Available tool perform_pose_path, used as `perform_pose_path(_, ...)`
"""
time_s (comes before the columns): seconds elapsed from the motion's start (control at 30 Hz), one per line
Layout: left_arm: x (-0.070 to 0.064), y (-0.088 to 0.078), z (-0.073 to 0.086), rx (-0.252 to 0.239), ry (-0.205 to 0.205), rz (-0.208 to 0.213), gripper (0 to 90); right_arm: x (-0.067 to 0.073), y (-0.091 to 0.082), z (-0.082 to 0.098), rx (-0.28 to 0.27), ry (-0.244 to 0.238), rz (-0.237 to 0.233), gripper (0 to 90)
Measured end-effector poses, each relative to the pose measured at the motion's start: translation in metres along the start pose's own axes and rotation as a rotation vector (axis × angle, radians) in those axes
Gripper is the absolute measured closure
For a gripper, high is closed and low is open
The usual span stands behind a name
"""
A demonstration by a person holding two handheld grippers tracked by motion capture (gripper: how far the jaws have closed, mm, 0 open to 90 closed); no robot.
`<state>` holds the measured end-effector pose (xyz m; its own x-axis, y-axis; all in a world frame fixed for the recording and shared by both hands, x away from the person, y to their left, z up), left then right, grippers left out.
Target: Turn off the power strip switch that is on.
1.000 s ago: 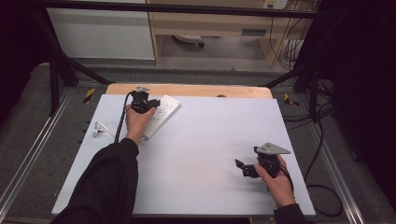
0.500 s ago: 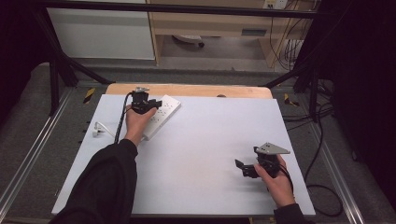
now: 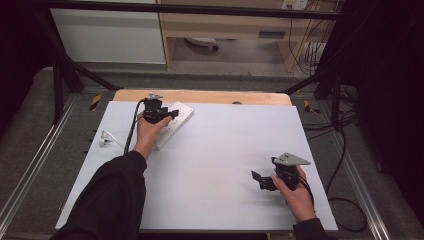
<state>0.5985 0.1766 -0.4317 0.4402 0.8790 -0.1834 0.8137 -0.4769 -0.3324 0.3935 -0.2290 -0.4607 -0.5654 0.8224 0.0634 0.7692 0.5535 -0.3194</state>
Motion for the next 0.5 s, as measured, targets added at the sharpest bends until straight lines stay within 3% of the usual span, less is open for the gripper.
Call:
perform_pose_path(0.37,-0.0069,-0.0083,0.0009,-0.003,-0.024,0.038,34.3,0.0010,0.0004,0.0002,0.003,-0.007,-0.002,3.9)
perform_pose_path(0.5,-0.0088,-0.0093,0.0021,0.020,-0.027,0.036,25.8,0.0010,0.0007,0.0002,0.004,-0.009,-0.003,3.9)
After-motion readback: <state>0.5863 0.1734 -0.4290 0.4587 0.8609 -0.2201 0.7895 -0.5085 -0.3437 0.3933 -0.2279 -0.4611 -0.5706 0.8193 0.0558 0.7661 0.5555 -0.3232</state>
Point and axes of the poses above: each handheld gripper's, and its own axes: y roughly forward along the jaws, z roughly out of its underside, x roughly to its left, the point moved 3 cm from there along y, roughly forward along the jaws, and after that the axes turned 14 degrees about -x, right-handed, at the moved point
